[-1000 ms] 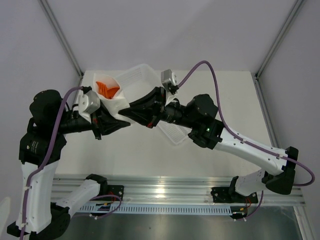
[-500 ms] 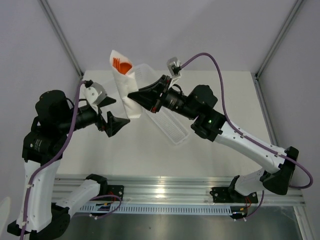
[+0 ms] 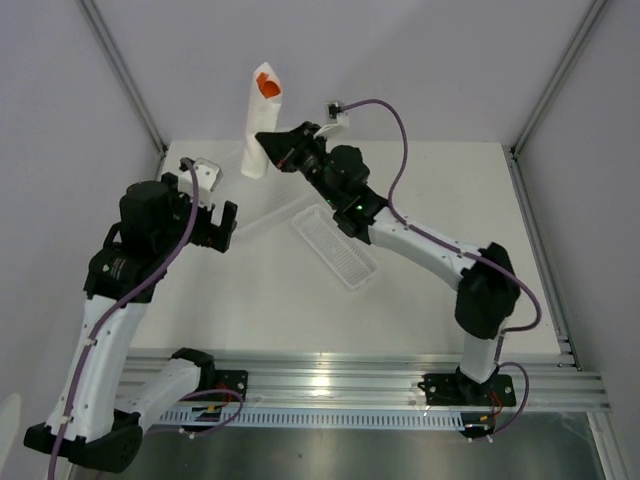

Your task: Place the utensils on the paper napkin and roll it up

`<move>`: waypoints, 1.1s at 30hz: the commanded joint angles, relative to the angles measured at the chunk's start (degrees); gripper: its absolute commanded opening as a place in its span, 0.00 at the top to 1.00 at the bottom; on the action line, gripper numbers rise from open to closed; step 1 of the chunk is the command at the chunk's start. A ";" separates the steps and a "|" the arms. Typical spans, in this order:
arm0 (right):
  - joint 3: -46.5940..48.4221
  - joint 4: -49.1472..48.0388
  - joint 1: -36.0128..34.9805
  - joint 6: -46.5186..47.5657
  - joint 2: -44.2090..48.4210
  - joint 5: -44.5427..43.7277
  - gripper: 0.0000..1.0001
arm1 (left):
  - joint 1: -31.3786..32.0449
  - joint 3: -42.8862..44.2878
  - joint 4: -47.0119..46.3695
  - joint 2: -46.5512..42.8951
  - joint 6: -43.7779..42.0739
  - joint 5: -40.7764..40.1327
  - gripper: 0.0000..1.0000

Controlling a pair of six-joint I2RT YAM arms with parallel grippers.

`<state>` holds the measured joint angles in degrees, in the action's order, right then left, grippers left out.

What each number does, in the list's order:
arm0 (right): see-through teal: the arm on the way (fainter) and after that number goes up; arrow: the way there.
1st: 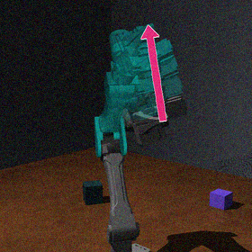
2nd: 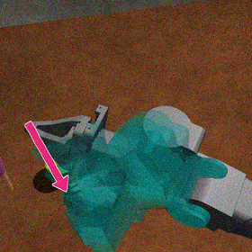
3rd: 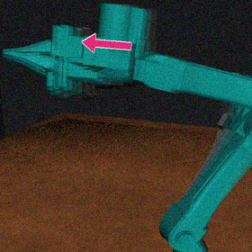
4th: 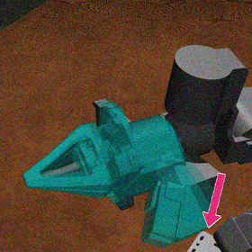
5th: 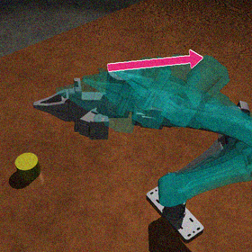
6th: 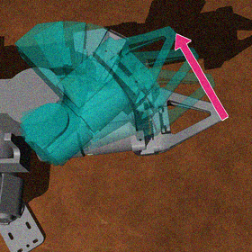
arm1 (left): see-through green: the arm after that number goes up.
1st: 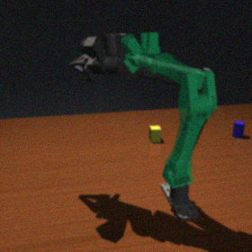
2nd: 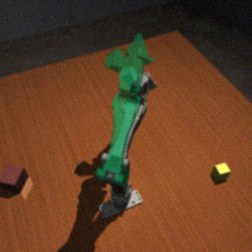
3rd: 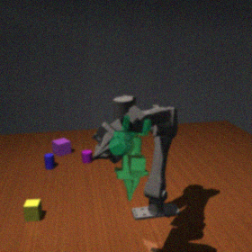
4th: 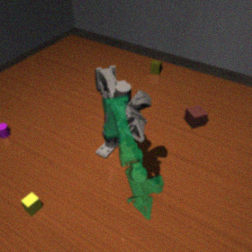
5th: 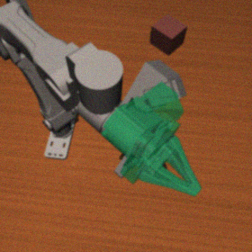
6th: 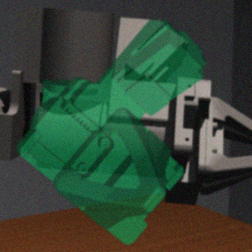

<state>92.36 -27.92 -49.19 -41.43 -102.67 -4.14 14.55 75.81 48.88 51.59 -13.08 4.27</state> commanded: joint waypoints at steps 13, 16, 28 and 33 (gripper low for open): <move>50.20 9.55 0.94 -21.68 -51.21 -21.76 1.00 | -11.72 -11.91 -11.97 7.55 -2.39 -8.14 0.01; 48.02 11.31 0.85 -22.38 -52.80 -24.51 1.00 | -16.72 -11.39 -12.50 10.80 -0.81 -4.72 0.00; 48.89 26.06 0.06 -26.51 -54.39 -25.48 1.00 | -18.68 -11.39 -16.36 19.76 0.16 -1.55 0.01; 46.16 31.08 0.15 -28.96 -51.58 -24.68 1.00 | -18.94 -9.89 -17.51 23.63 0.69 -1.46 0.00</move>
<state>138.47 -1.72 -48.64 -67.09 -157.80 -26.96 -3.95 64.45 34.02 73.38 -13.87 1.78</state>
